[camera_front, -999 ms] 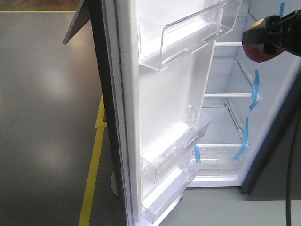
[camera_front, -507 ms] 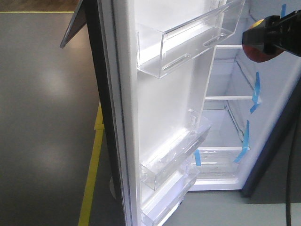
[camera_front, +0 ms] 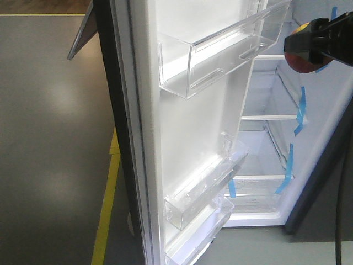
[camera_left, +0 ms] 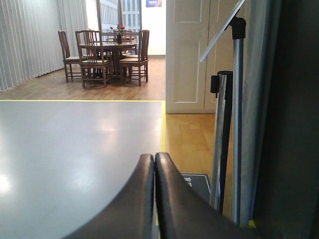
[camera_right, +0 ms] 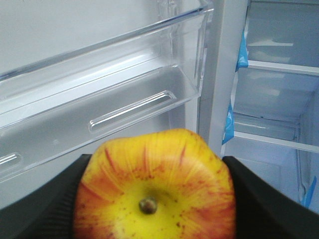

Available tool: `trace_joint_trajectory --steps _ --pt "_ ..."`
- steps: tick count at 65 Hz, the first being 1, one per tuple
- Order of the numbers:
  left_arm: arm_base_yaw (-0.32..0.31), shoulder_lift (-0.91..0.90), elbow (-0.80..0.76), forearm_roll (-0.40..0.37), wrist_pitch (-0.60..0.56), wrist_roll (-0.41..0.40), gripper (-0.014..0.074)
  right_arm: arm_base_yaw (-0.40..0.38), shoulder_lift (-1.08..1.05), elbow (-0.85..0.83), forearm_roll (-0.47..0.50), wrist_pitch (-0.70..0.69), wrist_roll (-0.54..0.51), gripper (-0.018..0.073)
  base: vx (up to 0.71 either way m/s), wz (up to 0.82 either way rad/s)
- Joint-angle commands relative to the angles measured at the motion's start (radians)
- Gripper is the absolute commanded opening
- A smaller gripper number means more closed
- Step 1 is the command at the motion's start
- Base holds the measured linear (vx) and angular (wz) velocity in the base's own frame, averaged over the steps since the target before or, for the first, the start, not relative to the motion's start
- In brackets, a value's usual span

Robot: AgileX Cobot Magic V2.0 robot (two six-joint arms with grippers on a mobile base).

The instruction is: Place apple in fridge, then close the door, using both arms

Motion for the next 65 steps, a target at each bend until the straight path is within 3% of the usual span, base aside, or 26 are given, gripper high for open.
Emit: trace_joint_trajectory --steps 1,65 --pt "-0.005 -0.016 0.021 -0.008 -0.07 -0.005 -0.0006 -0.003 -0.027 -0.032 0.025 -0.062 -0.007 -0.0008 0.03 0.0" --pt "-0.005 -0.016 0.021 -0.008 -0.07 -0.005 -0.0006 -0.003 -0.027 -0.032 0.025 -0.062 -0.007 -0.0008 0.03 0.0"
